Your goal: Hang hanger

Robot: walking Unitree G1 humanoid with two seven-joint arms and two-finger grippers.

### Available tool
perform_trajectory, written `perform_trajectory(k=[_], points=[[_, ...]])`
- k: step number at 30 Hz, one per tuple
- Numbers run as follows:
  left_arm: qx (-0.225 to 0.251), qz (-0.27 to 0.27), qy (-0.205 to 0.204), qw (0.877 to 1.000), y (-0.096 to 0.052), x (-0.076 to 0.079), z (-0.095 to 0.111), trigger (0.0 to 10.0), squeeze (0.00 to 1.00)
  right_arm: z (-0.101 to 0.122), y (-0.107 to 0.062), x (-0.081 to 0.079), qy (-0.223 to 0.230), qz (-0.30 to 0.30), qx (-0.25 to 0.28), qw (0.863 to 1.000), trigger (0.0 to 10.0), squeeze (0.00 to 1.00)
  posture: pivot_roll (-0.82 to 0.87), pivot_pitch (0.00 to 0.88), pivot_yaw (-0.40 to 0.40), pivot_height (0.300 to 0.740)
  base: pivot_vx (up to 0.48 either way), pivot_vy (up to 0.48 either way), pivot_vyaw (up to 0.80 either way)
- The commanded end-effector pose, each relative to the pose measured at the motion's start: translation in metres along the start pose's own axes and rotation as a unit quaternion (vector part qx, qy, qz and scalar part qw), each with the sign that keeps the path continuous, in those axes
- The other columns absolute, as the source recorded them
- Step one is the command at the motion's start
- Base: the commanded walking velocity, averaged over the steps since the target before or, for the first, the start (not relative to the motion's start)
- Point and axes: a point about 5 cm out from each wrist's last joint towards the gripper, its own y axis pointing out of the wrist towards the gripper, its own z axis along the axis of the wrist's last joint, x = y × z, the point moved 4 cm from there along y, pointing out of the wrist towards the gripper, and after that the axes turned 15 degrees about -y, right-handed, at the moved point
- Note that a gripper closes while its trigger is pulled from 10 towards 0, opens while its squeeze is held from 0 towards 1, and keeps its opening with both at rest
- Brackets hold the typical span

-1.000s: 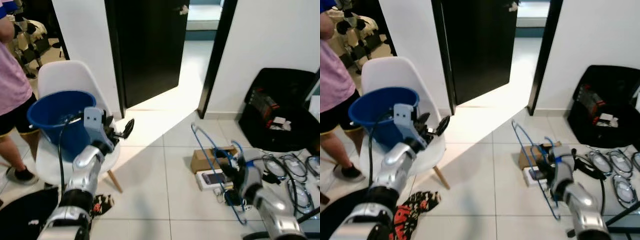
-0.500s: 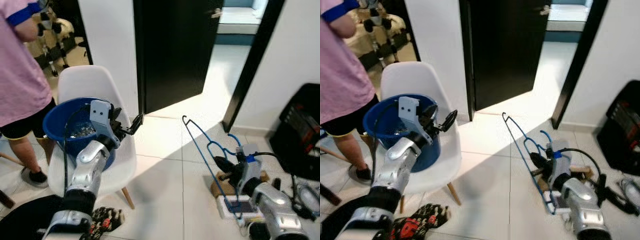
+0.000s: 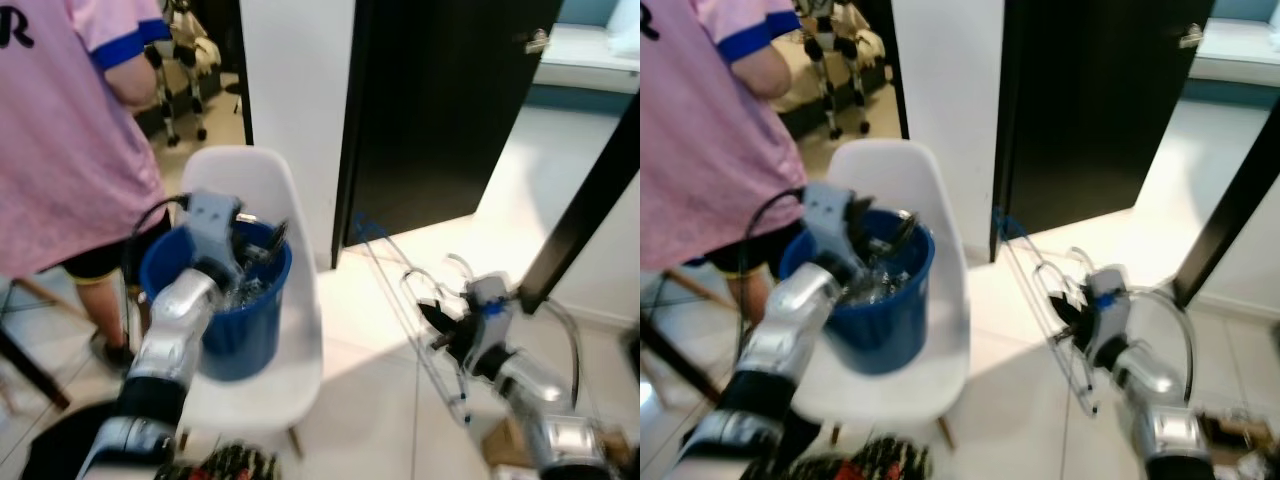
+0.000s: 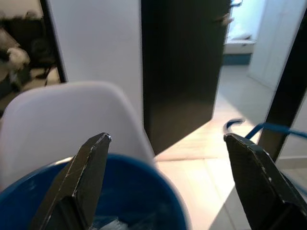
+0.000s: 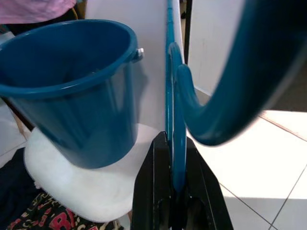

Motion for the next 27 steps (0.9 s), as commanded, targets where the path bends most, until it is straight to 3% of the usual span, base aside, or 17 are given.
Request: perform_trajectory(k=[1, 10, 12, 17, 18, 23, 27], points=[[0.001, -0.013, 0.009, 1.000, 0.004, 0.009, 0.004, 10.0, 0.00, -0.003, -0.004, 0.003, 0.006, -0.008, -0.008, 1.000, 10.0, 0.00, -0.04, 0.000, -0.019, 0.740, 0.368, 0.000, 0.00], [-0.056, -0.004, 0.008, 0.998, 0.007, 0.013, -0.011, 10.0, 0.00, -0.003, -0.004, 0.004, 0.006, -0.010, -0.014, 1.000, 10.0, 0.00, -0.04, 0.000, -0.016, 0.740, 0.144, 0.000, 0.00], [-0.098, 0.008, 0.026, 0.995, 0.007, 0.008, -0.020, 10.0, 0.00, -0.005, -0.005, 0.005, 0.005, -0.011, -0.020, 1.000, 10.0, 0.00, -0.04, 0.000, -0.015, 0.740, 0.000, 0.000, 0.00], [-0.122, 0.030, 0.058, 0.990, 0.006, -0.003, -0.023, 10.0, 0.00, -0.008, -0.007, 0.006, 0.002, -0.014, -0.029, 0.999, 10.0, 0.00, -0.04, 0.000, -0.016, 0.740, 0.000, 0.000, 0.00], [-0.133, 0.048, 0.065, 0.988, 0.004, -0.012, -0.025, 10.0, 0.00, -0.011, -0.007, 0.007, 0.001, -0.016, -0.036, 0.999, 10.0, 0.00, -0.04, 0.000, -0.017, 0.740, 0.000, 0.000, 0.00], [-0.139, 0.054, 0.060, 0.987, 0.001, -0.013, -0.027, 10.0, 0.00, -0.013, -0.007, 0.007, 0.001, -0.019, -0.042, 0.999, 10.0, 0.00, -0.04, 0.000, -0.017, 0.740, 0.000, 0.000, 0.00], [-0.132, 0.049, 0.032, 0.990, 0.000, -0.007, -0.028, 10.0, 0.00, -0.016, -0.008, 0.007, 0.005, -0.020, -0.046, 0.999, 10.0, 0.00, -0.04, 0.000, -0.017, 0.740, 0.000, 0.000, 0.00]])
